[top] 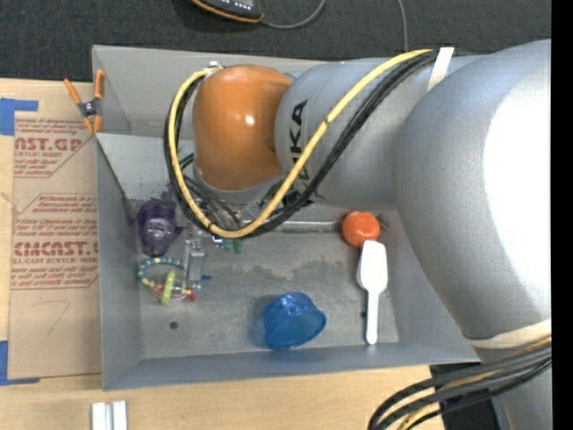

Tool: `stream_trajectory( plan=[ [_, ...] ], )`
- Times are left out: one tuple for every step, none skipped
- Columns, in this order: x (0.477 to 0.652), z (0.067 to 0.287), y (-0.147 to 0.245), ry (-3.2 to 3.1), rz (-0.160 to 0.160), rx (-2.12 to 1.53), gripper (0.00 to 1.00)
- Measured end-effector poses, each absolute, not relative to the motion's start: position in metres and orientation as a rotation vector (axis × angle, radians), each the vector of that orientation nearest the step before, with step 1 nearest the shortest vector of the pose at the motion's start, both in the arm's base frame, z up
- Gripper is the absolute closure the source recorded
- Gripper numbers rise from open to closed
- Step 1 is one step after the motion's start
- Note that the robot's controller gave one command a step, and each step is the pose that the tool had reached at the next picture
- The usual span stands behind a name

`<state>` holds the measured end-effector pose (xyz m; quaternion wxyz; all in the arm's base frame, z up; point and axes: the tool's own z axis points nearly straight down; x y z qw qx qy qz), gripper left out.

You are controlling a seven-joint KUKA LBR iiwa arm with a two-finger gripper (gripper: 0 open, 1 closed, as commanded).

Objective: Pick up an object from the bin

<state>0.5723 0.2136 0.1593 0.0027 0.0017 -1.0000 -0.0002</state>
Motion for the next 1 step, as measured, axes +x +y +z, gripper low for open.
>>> stream_trajectory(
  plan=[
    [0.5742, 0.1643, 0.2122, -3.143, -0.003, 0.000, 0.00]
  ],
)
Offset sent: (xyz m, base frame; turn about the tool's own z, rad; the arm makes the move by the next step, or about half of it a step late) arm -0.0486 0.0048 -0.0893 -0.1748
